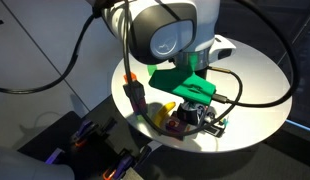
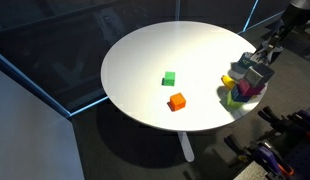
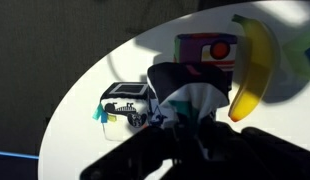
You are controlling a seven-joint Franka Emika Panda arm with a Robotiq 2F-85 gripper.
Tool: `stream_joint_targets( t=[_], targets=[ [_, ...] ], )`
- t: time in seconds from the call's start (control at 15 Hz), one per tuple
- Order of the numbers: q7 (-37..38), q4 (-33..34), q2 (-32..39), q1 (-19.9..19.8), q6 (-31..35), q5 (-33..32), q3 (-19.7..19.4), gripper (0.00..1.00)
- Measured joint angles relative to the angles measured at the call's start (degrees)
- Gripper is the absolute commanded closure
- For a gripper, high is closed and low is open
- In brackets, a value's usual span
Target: Put the furthest toy foam on the closest toy foam
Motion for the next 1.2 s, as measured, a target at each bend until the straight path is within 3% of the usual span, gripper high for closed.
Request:
stream_joint_targets(
  t=[0.4,1.2],
  targets=[
    [-4.0,-2.1,0.1,0.9,2.4,4.9,0.9,0.95],
    [-4.0,-2.5,0.1,1.8,2.4,5.1,1.7,0.94]
  ],
)
